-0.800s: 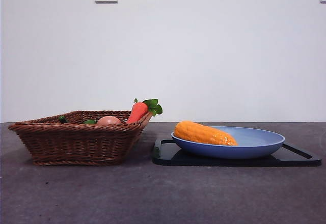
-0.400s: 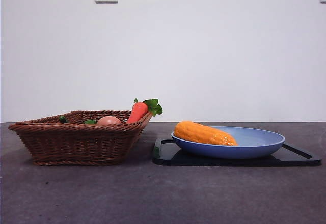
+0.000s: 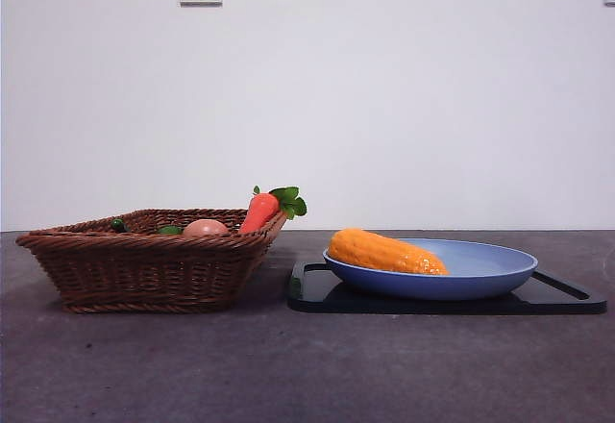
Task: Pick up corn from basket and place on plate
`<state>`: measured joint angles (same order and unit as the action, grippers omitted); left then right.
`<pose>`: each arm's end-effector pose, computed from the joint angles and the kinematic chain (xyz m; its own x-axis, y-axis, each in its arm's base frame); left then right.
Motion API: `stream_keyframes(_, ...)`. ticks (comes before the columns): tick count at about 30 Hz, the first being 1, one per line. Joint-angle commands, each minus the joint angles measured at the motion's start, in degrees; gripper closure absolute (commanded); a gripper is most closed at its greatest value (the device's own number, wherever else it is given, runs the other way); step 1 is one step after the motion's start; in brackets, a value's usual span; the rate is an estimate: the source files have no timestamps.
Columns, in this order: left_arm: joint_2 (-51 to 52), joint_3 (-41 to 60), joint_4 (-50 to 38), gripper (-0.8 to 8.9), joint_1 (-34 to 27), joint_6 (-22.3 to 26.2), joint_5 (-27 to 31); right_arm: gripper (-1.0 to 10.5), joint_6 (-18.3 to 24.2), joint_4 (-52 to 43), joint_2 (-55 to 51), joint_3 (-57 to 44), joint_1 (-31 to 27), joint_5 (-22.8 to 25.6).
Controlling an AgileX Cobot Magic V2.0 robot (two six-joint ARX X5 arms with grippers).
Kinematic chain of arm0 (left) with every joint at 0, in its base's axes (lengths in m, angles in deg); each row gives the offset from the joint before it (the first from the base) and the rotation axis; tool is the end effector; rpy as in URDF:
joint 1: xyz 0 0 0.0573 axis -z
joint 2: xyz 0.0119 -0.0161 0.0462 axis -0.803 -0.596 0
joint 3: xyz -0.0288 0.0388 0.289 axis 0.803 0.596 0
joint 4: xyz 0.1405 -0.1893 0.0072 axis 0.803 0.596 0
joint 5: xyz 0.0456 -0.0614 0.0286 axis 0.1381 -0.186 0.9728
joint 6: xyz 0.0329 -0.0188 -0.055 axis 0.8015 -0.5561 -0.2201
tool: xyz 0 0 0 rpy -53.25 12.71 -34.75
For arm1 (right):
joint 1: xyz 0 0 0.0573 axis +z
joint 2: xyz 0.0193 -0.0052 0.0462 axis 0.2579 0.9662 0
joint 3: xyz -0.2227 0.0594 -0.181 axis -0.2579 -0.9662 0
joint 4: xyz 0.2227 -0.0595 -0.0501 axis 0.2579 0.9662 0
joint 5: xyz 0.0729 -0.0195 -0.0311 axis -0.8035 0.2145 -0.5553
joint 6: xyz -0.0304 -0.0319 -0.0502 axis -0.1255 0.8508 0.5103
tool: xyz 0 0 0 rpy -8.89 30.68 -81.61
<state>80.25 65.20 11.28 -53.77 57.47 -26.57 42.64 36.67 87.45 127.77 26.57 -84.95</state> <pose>0.0674 -0.0068 0.1536 0.9763 -0.1398 -0.1653 0.1375 0.9902 -0.0249 0.0958 0.0466 0.3501 0.3908 0.6334 -0.6679 -0.5150 0.7519 0.4117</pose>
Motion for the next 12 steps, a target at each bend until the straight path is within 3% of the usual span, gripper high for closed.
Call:
stream_keyframes(1, 0.0, 0.6, 2.9, 8.06, -0.1, -0.5, -0.2, 9.4, 1.4, -1.0, 0.2, 1.1, 0.1, 0.1)
stream_keyframes(6, 0.0, 0.6, 2.9, 8.06, -0.1, -0.5, -0.2, 9.4, 10.5, -7.0, -3.2, 0.6, -3.9, 1.3)
stream_keyframes(12, 0.0, 0.6, 2.9, 8.06, -0.1, -0.5, -0.2, 9.4, 10.5, -25.4, -12.4, -8.5, -12.1, -0.3)
